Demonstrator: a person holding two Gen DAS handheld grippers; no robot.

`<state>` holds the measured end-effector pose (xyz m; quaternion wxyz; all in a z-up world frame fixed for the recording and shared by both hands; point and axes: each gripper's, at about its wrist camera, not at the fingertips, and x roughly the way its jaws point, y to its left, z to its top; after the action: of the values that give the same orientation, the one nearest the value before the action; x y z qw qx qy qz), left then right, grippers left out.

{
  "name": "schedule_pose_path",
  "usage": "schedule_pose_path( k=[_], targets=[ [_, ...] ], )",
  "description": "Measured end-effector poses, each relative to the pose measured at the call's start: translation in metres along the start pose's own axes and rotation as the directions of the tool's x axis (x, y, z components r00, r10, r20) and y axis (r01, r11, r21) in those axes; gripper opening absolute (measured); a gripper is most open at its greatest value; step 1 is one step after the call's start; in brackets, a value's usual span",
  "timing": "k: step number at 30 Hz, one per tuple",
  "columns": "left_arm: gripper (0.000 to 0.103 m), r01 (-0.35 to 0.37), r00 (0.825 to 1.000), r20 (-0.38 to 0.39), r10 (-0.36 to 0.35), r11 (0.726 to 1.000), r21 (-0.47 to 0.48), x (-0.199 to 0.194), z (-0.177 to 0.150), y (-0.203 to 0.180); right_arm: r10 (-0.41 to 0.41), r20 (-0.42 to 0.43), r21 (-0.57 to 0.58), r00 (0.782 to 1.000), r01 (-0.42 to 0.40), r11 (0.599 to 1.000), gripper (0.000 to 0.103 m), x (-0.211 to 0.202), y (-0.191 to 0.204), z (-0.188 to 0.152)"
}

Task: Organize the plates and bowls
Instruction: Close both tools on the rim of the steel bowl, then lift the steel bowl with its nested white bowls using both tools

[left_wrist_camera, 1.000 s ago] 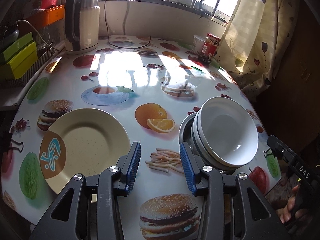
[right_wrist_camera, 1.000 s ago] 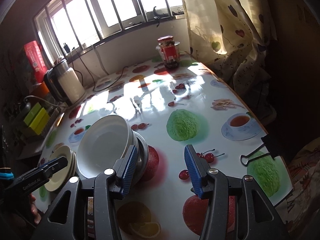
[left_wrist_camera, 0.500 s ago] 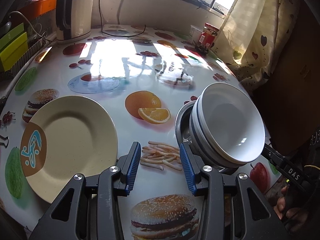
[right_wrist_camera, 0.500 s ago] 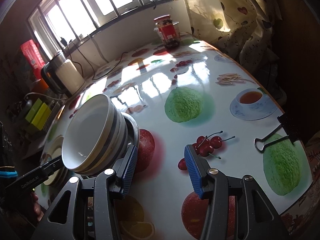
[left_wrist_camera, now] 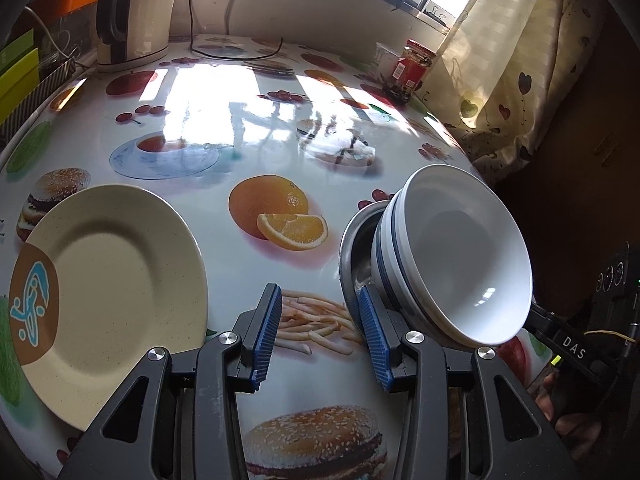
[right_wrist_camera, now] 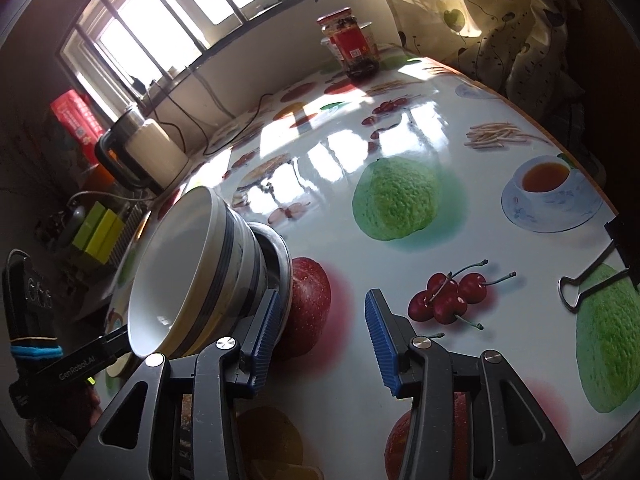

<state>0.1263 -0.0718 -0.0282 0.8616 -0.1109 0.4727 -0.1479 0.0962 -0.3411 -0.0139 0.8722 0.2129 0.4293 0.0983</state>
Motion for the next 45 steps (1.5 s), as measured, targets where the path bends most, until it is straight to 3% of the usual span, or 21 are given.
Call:
schedule_pose_path(
  k=[7, 18, 23, 29, 33, 45],
  targets=[
    [0.041, 0.039, 0.999, -0.008, -0.039, 0.999, -0.024, 0.007, 0.003, 0.004, 0.070, -0.007, 0.043, 0.998, -0.070, 0.997, 0.039, 0.009, -0.006, 0.005],
    [0.031, 0.117, 0.993, -0.019, -0.118, 0.991, -0.066, 0.015, 0.005, 0.008, 0.228, 0.000, 0.170, 0.974, -0.224, 0.960, 0.027, 0.016, -0.025, 0.006],
    [0.029, 0.154, 0.987, -0.024, -0.157, 0.983, -0.096, 0.018, 0.005, 0.013, 0.294, -0.002, 0.219, 0.956, -0.287, 0.933, 0.020, 0.019, -0.032, 0.006],
    [0.018, 0.166, 0.986, -0.019, -0.168, 0.983, -0.075, 0.018, 0.005, 0.007, 0.382, 0.002, 0.285, 0.924, -0.367, 0.886, 0.010, 0.023, -0.040, 0.007],
    [0.012, 0.186, 0.982, -0.018, -0.188, 0.979, -0.084, 0.019, 0.006, 0.006, 0.390, 0.002, 0.293, 0.921, -0.374, 0.880, 0.010, 0.022, -0.041, 0.006],
    [0.012, 0.189, 0.982, -0.012, -0.190, 0.979, -0.078, 0.019, 0.006, 0.006, 0.382, -0.002, 0.277, 0.924, -0.366, 0.888, 0.009, 0.020, -0.040, 0.007]
  ],
)
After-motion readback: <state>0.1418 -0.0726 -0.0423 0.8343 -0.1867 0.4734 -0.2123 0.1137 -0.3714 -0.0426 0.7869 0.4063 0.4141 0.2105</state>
